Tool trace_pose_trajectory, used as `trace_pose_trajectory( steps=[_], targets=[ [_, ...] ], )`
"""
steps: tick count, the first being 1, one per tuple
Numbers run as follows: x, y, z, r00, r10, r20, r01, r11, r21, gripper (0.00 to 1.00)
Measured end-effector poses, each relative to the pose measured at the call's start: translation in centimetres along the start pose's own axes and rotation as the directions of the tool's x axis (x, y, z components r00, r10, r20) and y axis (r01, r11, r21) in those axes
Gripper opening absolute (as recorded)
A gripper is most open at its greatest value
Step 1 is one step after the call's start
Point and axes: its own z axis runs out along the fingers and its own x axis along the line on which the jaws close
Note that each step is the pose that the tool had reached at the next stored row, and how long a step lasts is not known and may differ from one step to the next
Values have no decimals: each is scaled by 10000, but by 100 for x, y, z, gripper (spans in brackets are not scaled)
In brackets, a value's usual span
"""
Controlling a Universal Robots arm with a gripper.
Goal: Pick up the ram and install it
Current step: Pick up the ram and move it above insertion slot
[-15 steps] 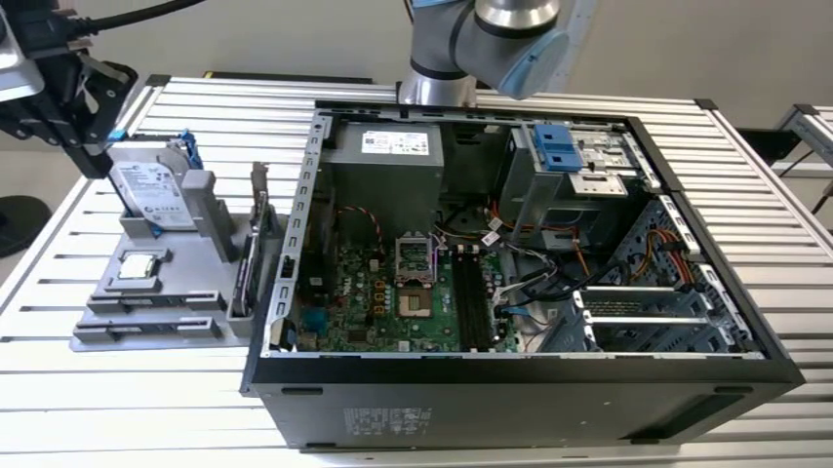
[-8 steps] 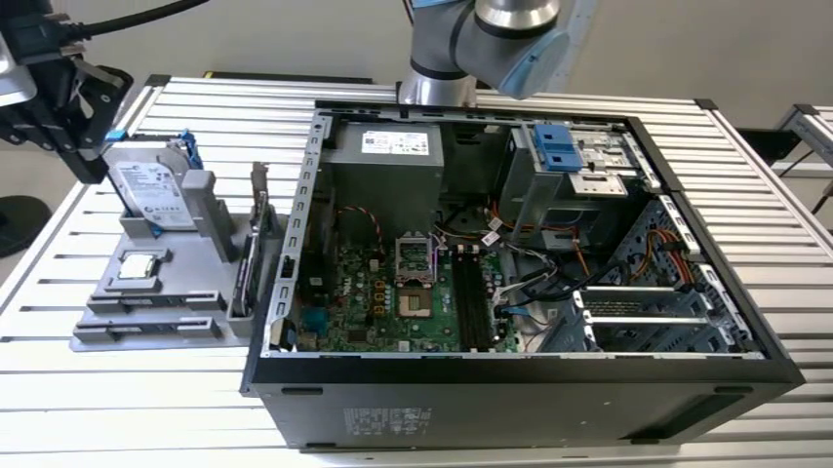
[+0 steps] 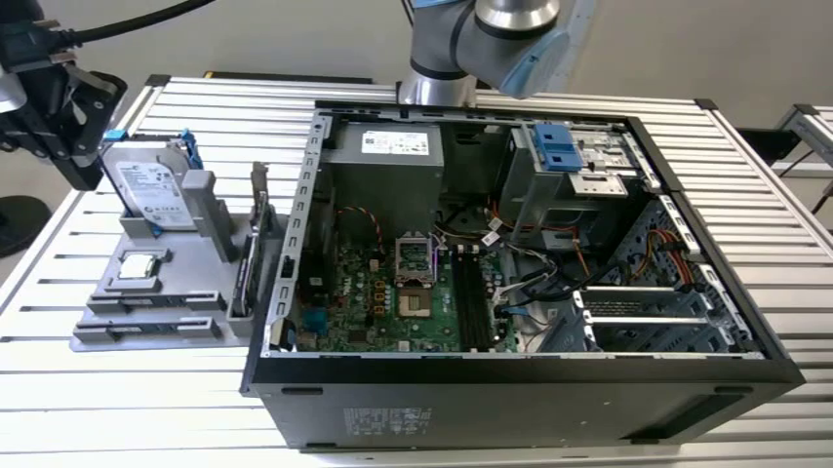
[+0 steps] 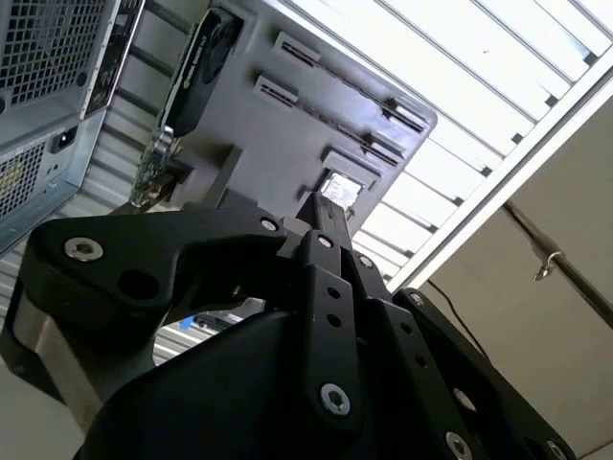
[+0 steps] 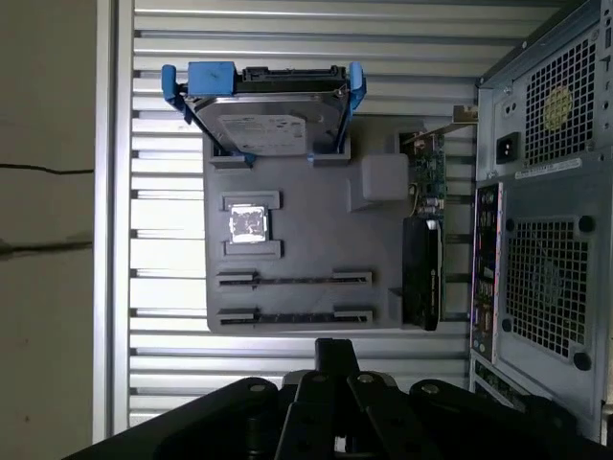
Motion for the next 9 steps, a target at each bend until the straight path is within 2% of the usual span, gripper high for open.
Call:
trace_pose_trajectory(
  steps=[9],
  targets=[
    [15, -48, -1, 9992, -403, -19, 403, 9992, -8, 0]
  ],
)
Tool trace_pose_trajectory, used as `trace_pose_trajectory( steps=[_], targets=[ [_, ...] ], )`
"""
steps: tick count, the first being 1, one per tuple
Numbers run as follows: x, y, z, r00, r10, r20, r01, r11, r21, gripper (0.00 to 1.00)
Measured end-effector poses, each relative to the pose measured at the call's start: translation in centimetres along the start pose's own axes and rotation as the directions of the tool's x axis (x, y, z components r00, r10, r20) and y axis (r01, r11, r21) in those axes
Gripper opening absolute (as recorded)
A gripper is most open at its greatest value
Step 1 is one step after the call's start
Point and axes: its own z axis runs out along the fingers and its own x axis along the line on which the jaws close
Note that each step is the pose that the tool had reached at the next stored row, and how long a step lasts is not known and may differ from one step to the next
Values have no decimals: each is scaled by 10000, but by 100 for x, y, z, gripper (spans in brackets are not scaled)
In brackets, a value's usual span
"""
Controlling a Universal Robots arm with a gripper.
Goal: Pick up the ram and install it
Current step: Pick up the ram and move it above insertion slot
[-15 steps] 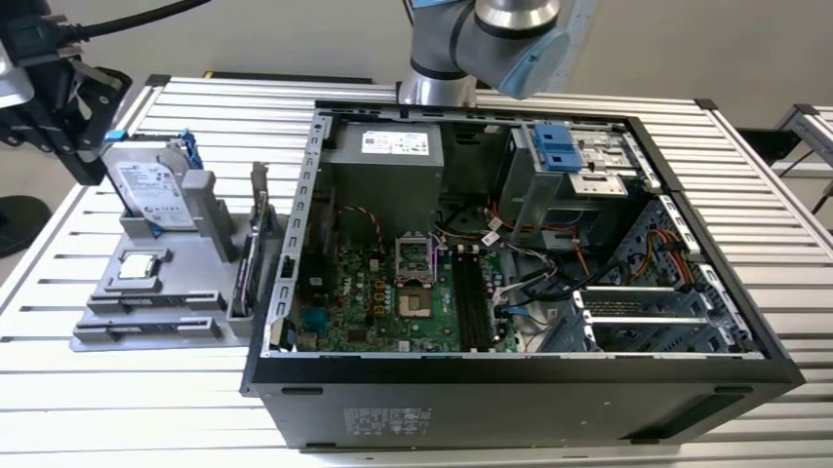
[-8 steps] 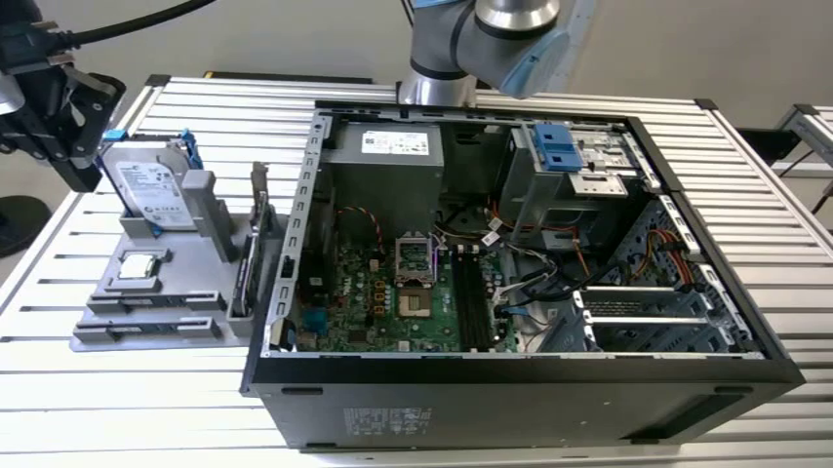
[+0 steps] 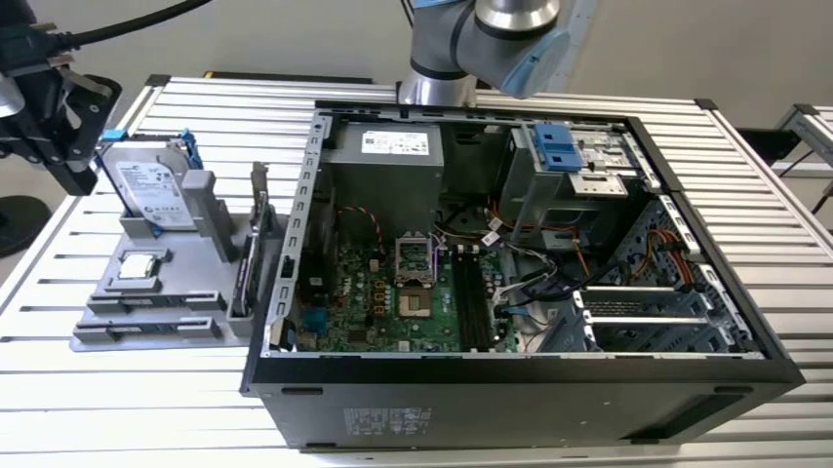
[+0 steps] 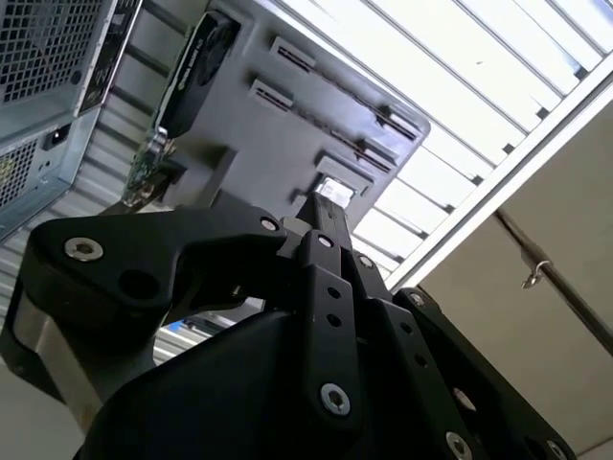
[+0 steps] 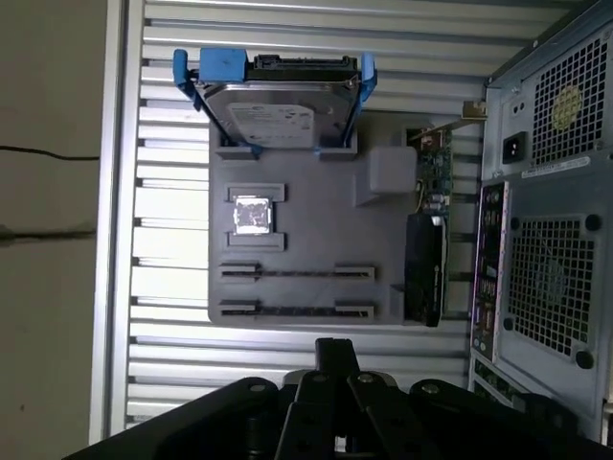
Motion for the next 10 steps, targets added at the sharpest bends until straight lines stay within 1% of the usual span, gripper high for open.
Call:
trace_pose_trajectory(
  steps=[4, 10],
  targets=[
    [15, -14, 0, 9999, -128, -6, 128, 9999, -2, 0],
    [37, -35, -2, 9999, -172, -8, 172, 9999, -3, 0]
  ],
)
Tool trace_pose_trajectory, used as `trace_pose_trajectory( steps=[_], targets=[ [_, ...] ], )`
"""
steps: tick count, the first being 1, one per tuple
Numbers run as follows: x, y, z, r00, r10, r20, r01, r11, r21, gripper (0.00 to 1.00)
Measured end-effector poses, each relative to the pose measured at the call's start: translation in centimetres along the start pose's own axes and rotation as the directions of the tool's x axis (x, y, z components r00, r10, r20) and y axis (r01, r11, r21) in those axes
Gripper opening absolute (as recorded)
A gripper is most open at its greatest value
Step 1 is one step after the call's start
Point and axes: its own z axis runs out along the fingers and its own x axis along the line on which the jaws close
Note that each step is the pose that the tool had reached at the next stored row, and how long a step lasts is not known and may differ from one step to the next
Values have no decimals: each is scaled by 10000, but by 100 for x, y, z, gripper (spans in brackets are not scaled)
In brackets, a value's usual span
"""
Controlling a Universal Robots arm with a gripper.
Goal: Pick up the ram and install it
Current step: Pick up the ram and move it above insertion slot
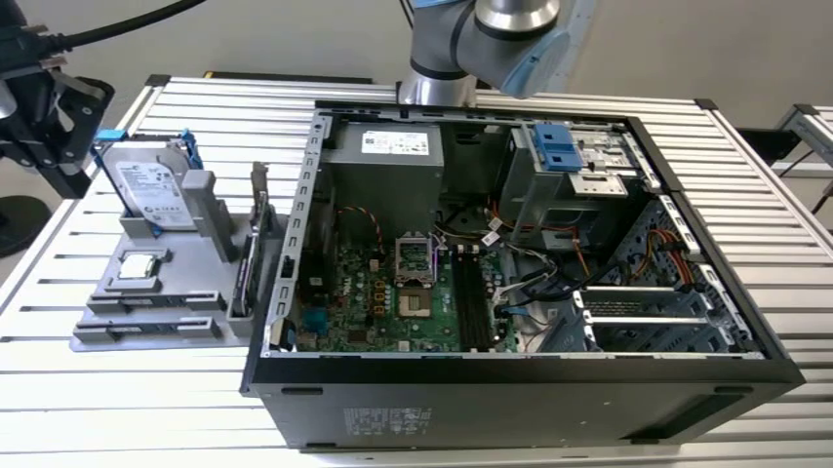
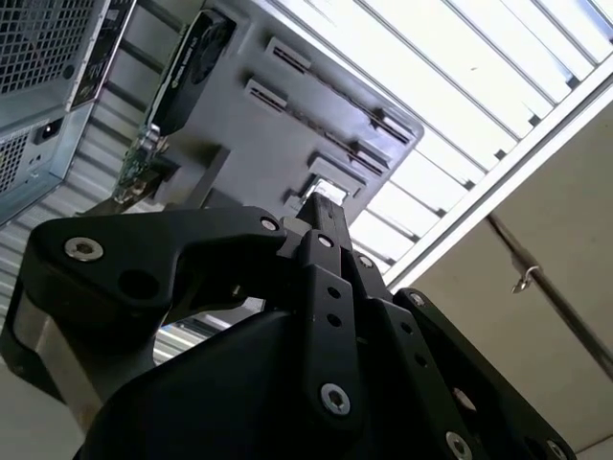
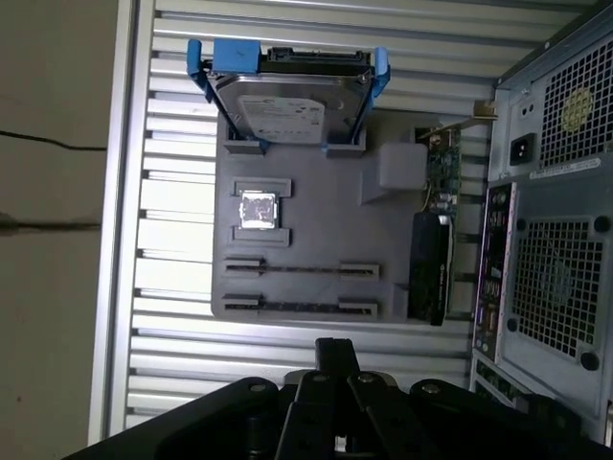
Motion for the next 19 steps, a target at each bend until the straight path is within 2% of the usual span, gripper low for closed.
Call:
trace_pose_trajectory(
  steps=[19],
  targets=[
    [19, -14, 0, 10000, -86, -4, 86, 10000, -9, 0]
  ],
)
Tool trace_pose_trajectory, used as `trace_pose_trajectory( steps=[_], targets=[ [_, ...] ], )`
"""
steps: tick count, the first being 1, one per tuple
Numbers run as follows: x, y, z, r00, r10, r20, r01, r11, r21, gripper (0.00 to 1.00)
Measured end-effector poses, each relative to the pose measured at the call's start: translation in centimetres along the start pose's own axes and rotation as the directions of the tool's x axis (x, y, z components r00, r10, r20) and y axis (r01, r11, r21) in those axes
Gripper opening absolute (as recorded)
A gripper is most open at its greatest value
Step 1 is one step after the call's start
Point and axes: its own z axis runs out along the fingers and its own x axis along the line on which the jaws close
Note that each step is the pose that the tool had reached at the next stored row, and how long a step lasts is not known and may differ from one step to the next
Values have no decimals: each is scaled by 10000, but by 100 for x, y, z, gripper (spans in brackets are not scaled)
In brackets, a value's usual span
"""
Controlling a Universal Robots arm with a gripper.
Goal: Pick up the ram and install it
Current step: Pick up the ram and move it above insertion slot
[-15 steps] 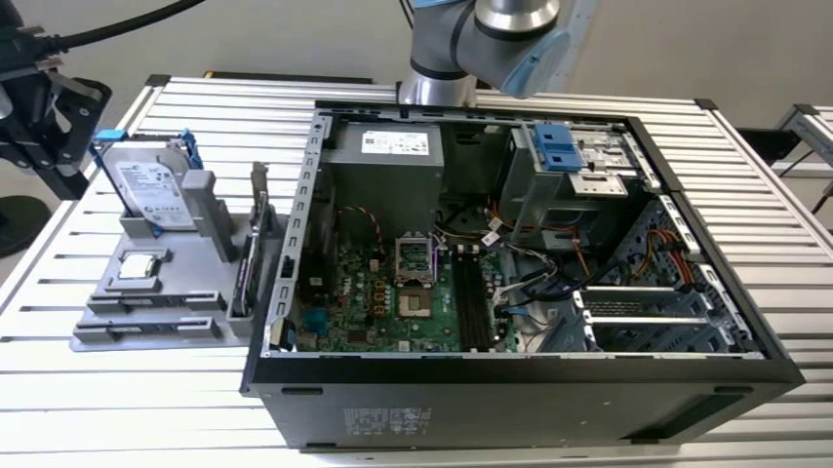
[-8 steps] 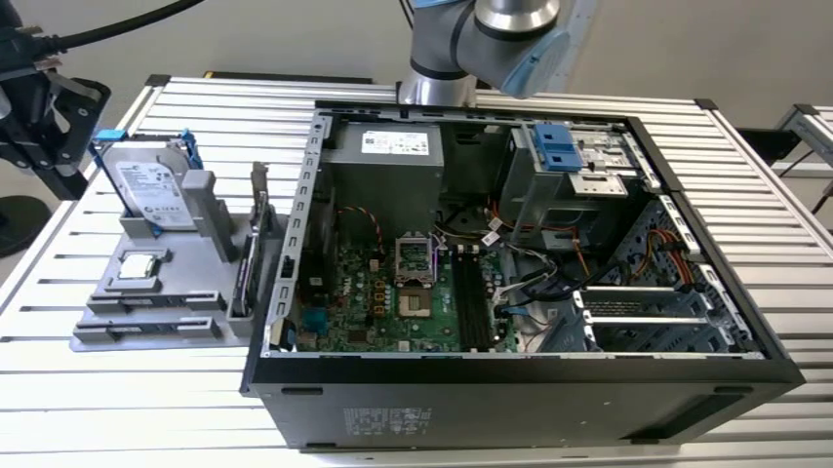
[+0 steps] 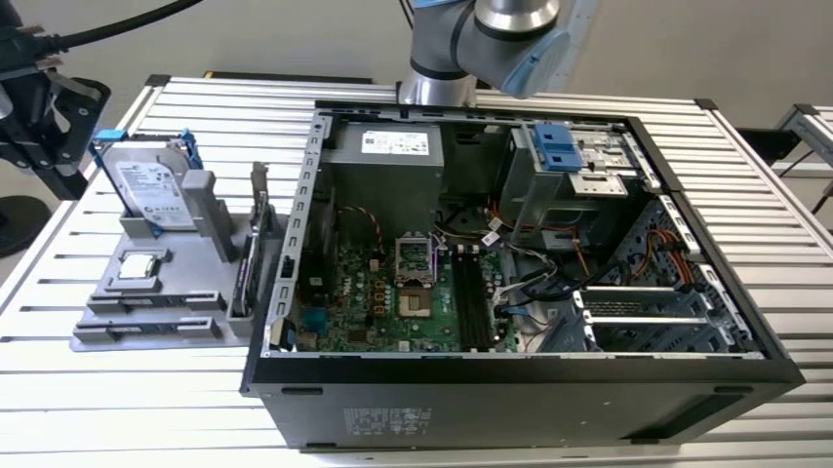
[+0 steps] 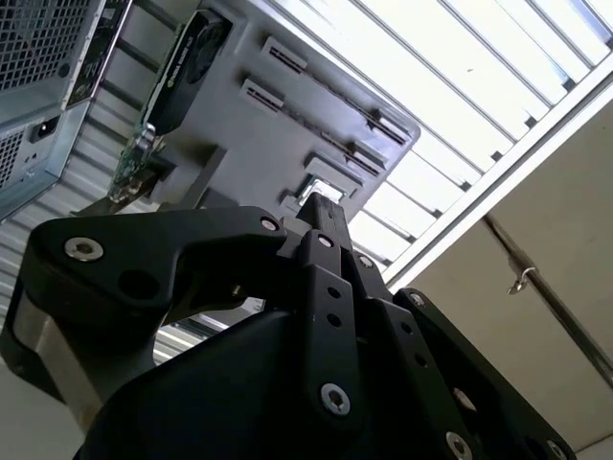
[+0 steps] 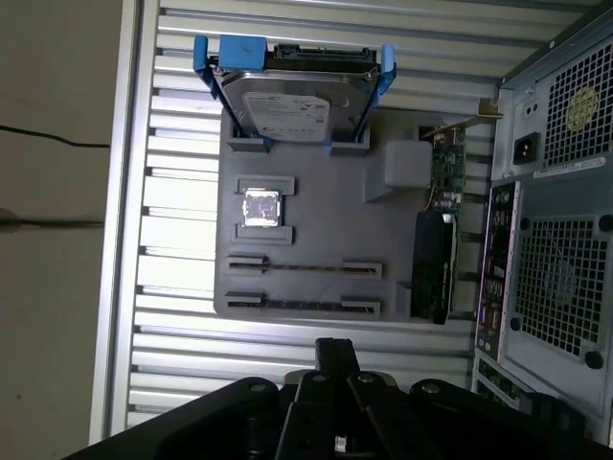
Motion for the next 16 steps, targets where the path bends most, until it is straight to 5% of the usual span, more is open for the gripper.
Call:
trace_pose_trajectory(
  steps=[16],
  targets=[
    [0, 0, 0, 9996, 297, 15, -297, 9996, 4, 0]
  ],
)
